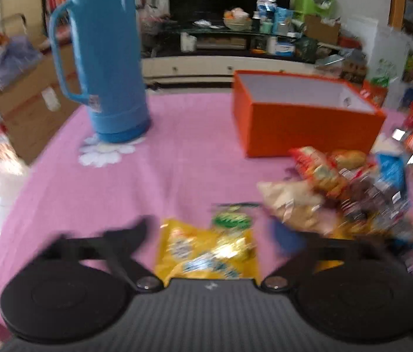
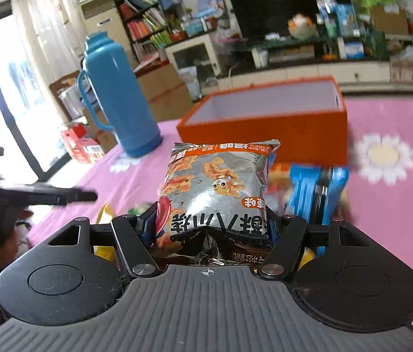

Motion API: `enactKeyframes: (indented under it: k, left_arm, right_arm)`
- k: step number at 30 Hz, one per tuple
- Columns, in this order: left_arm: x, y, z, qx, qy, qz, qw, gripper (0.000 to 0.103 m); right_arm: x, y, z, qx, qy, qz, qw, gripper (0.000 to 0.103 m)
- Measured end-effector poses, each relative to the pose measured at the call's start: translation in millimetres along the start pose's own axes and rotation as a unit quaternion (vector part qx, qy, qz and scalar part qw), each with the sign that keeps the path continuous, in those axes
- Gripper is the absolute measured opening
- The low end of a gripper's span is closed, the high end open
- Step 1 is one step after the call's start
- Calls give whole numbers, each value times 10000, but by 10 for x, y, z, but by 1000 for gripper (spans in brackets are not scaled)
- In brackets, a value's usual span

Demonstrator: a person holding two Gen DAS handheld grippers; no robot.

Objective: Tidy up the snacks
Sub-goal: 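Carry both bags into the orange box and open both tools, then withdraw both tools from the box back to the snack pile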

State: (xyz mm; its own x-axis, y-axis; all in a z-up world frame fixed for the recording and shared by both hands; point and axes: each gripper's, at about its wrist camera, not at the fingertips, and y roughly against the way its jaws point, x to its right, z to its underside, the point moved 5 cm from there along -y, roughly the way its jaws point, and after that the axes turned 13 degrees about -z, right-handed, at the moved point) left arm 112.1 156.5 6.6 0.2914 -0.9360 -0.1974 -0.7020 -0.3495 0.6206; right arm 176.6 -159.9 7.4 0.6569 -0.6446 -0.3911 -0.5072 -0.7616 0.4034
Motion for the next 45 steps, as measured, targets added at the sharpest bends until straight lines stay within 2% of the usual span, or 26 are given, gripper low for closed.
enactKeyframes:
  k: [2,4,6,9,10,12,13,16,20,24,28,31,34,35,36,37,40,42,43,45]
  left_arm:
    - [57,-29,87,61,-336,-94,9994,102]
    - [132,-140,161,-182,-464,71,9987,102]
    - [188,-271,253,-493,-479,60,9976,102]
    - [318,-452,338,-525,-836,-101,9951,100]
    - [336,-526,356,-624,-925,-103,9937,86]
    - [329,-592,396,-805,-883,-89,9928,72]
    - [310,-566,383,-799,-818,-38,9934,59]
    - [187,-396,308,-618,-449,22,9971,56]
    - [58,-146,121,-309,-143,-35,9994,56]
    - [65,-33,-340,44,151,320,9994,56]
    - [316,-248,-1030,478,323,498,9971,56]
    - [561,-543,-1498,571,434,648,9953,56]
    - [850,-932,-1862,509,487,731,9948,57]
    - [930,-1039,-1924,438,489,762,9949,57]
    - [1006,-1164,-1984,370,475,845,9946,65]
    - [1068,-1295,-2024,325,490,892,9943,78]
    - [1128,-1488,-2043,218,534,867,9946,83]
    - [1107,-1440,-1990,304,532,889,9942,87]
    - [1083,-1375,-1939,380,546,892,9938,95]
    - [1008,-1227,-1820,488,559,832,9938,98]
  right_arm:
    - [-16,9,14,15,87,18,10000,49]
    - [21,-30,130,-109,-69,-20,9999,49]
    - [78,-88,279,-273,-397,-127,9988,49]
    - [98,-124,403,-362,-654,-162,9971,49]
    - [88,-130,424,-372,-657,-166,9970,49]
    - [72,-140,428,-392,-603,-169,9973,49]
    - [63,-145,426,-394,-574,-155,9975,49]
    - [74,-122,409,-342,-543,-111,9979,49]
    - [110,-79,373,-256,-514,-94,9983,49]
    - [151,-83,204,-171,-457,-172,9987,49]
    - [283,-182,-367,218,-7,97,9997,49]
    - [475,-385,-881,439,365,485,9972,49]
    - [774,-750,-1272,397,519,884,9939,49]
    - [886,-888,-1358,331,508,956,9936,49]
    - [1023,-1056,-1425,208,460,1020,9935,49]
    - [1133,-1195,-1457,61,395,1038,9938,50]
    - [1392,-1497,-1495,-134,202,1087,9938,55]
    - [1453,-1486,-1515,-31,192,1119,9935,58]
    - [1433,-1439,-1512,78,188,1043,9943,67]
    - [1387,-1275,-1498,308,209,962,9947,75]
